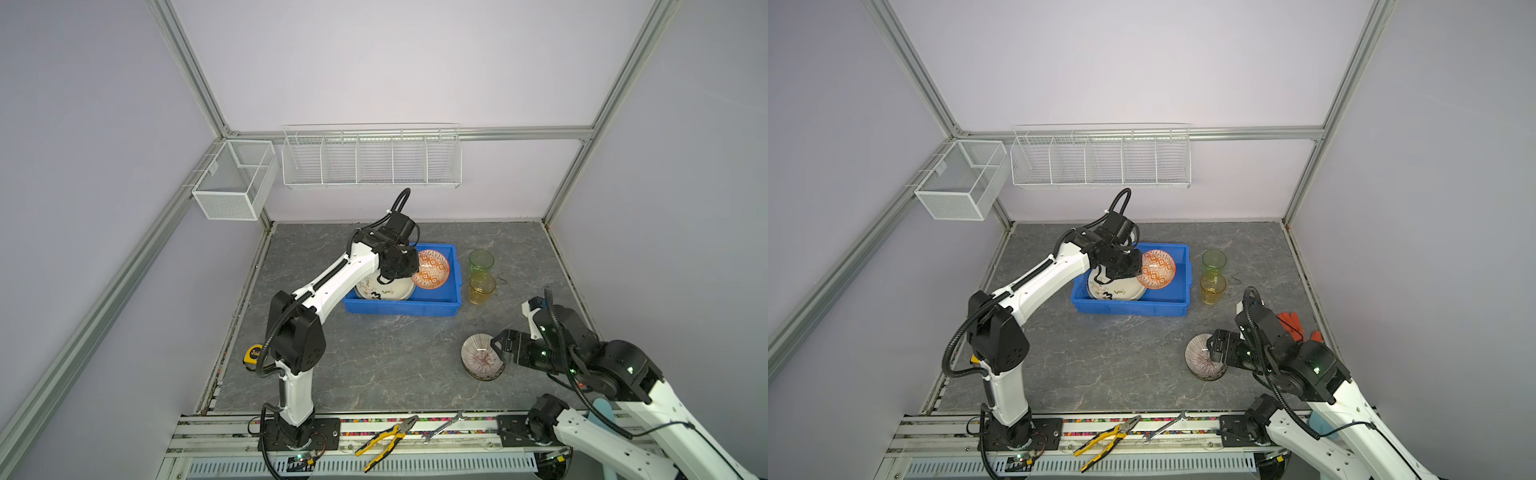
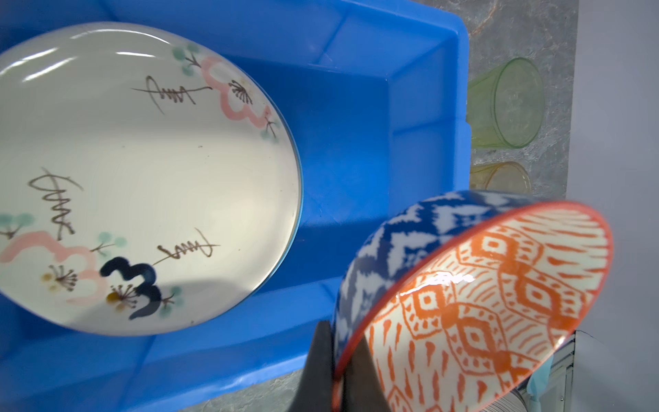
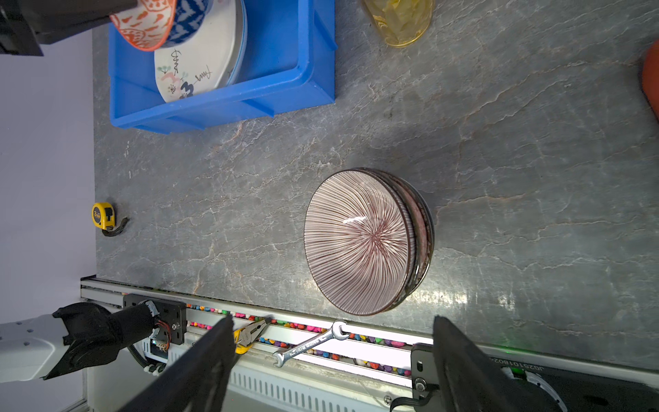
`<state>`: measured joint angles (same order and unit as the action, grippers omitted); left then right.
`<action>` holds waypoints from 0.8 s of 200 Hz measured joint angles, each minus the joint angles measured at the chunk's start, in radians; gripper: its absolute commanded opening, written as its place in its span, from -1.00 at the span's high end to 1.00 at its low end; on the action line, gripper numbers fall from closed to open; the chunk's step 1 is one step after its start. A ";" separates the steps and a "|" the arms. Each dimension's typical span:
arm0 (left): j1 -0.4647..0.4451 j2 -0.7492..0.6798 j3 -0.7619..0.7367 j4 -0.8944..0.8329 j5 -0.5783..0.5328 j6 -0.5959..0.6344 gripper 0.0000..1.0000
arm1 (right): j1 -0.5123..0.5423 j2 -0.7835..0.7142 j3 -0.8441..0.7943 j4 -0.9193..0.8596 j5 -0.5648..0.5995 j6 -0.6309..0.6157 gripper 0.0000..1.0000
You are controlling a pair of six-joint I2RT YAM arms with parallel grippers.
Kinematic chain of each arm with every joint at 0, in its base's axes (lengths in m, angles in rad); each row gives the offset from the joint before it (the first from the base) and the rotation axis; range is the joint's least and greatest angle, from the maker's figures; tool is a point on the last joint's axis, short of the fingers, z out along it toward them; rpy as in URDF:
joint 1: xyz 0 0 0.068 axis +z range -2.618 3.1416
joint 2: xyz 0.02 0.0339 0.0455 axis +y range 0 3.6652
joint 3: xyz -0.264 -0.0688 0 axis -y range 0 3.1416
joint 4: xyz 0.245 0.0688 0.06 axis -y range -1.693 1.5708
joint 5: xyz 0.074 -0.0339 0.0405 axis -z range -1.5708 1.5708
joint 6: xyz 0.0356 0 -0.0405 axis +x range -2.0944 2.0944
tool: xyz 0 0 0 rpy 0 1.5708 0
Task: Place the mixed dishes into the plastic bin
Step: 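Lower the orange bowl into the bin and open the left gripper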
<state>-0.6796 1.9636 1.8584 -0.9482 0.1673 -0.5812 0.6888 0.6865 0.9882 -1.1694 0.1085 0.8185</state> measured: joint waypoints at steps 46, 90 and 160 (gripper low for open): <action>0.000 0.088 0.018 -0.020 0.025 0.021 1.00 | 0.000 0.006 -0.014 -0.002 0.004 0.000 -0.76; 0.000 0.124 0.018 -0.019 0.055 0.038 1.00 | 0.000 0.015 -0.039 0.000 0.007 0.000 -0.76; -0.002 0.203 0.048 0.004 0.085 0.065 1.00 | 0.000 0.050 -0.051 0.011 0.008 -0.007 -0.76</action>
<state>-0.6815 2.1666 1.9060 -0.9440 0.2523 -0.5163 0.6888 0.7364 0.9367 -1.1584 0.1162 0.8112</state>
